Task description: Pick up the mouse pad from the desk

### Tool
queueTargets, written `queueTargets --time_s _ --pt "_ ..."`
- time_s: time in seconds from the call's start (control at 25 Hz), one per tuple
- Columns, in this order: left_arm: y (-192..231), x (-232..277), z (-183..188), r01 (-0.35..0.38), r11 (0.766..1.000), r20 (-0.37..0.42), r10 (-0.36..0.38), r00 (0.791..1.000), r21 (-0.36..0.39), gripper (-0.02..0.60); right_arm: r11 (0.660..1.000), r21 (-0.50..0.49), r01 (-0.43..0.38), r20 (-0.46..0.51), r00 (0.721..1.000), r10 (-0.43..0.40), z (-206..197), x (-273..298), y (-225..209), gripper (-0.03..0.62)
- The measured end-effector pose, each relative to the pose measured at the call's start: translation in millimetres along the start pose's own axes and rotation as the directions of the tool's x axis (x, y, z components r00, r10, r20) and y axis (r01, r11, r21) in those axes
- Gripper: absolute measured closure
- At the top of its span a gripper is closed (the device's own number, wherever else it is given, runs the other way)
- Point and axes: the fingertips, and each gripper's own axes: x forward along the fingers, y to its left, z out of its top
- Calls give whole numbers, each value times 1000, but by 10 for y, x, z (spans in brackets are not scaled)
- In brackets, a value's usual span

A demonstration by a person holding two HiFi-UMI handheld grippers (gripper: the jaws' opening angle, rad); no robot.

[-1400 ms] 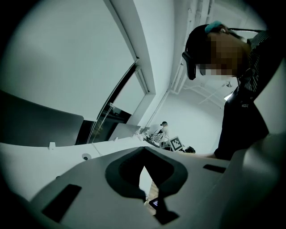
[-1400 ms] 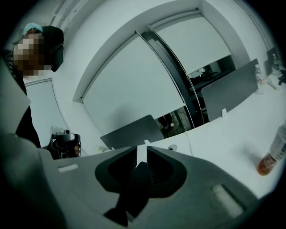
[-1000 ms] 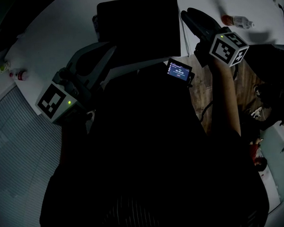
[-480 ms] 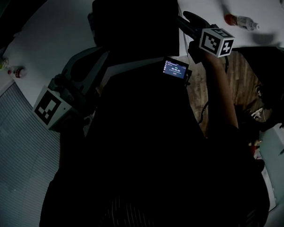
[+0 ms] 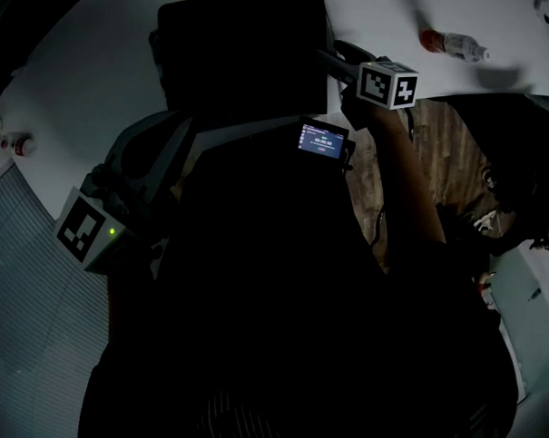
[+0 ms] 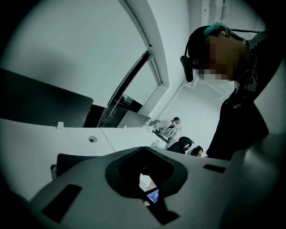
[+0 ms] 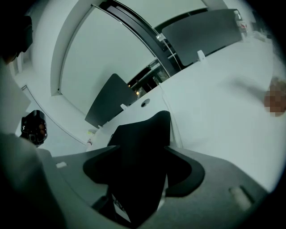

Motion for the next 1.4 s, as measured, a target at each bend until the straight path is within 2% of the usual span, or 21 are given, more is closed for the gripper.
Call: queueTargets --time_s 0.4,0.88,1.08,1.28,1.4 --pt "62 -103 -104 -38 999 8 38 999 -23 574 999 39 -2 -92 996 5 -355 295 -160 306" --pt "84 -151 -152 -55 998 -1 55 998 -27 574 991 -101 89 -151 983 -103 -466 462 -254 307" --pt "89 -160 -159 -46 999 -9 46 999 -29 574 988 -94 121 -152 979 -134 -442 456 -318 376" --pt "92 -164 -155 -49 998 -1 49 999 -29 574 990 -89 106 -154 981 -119 -392 418 -314 531" --pt "105 -187 -169 -59 998 -2 59 998 -30 574 991 -99 87 -148 984 -102 -377 408 -244 572"
